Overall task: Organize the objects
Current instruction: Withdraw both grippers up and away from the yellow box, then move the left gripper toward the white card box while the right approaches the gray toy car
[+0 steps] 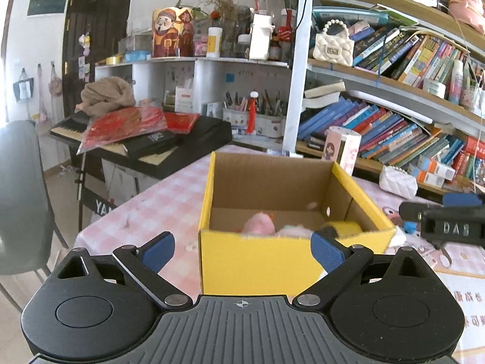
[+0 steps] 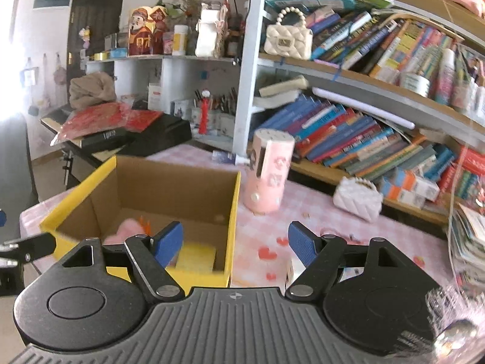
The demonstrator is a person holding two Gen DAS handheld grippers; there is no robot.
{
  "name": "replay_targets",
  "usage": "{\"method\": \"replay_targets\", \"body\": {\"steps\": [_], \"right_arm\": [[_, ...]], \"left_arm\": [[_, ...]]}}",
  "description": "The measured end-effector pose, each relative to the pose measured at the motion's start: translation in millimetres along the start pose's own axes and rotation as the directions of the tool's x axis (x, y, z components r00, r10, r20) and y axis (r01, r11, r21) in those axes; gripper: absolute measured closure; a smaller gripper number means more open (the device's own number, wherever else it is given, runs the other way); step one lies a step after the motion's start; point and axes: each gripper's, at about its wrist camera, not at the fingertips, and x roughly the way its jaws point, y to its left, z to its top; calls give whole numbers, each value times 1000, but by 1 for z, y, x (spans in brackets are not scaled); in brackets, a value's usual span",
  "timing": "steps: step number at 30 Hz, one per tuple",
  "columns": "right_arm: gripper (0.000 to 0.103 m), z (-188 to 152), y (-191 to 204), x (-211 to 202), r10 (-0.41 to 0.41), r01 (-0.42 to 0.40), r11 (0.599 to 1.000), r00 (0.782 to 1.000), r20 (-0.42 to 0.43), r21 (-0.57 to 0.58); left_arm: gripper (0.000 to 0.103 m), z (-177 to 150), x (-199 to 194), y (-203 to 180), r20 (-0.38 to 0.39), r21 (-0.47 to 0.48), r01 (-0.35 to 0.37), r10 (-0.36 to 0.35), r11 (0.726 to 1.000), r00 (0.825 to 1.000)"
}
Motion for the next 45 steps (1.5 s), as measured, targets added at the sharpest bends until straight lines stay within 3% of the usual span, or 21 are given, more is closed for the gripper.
{"method": "replay_targets", "body": {"steps": [11, 21, 28, 36, 45], "right_arm": [[28, -55, 24, -44, -80, 82, 996, 994, -70, 20], [26, -78, 32, -66, -89, 91, 996, 991, -104, 15], [23, -95, 31, -77, -139, 143, 990, 980, -144, 15], [21, -117, 22, -95, -180, 190, 981, 967, -178, 39], [21, -134, 0, -110, -262, 289, 952, 939, -224, 97]], "left_arm": [[5, -28, -28, 3, -53, 34, 4, -3, 999, 999], [5, -44, -44, 2, -82, 58, 34, -29, 998, 996], [5, -54, -50, -11, -116, 106, 58, -46, 993, 992], [5, -67, -54, -29, -158, 147, 129, -105, 981, 982], [5, -73, -51, -55, -192, 204, 223, -184, 953, 964]]}}
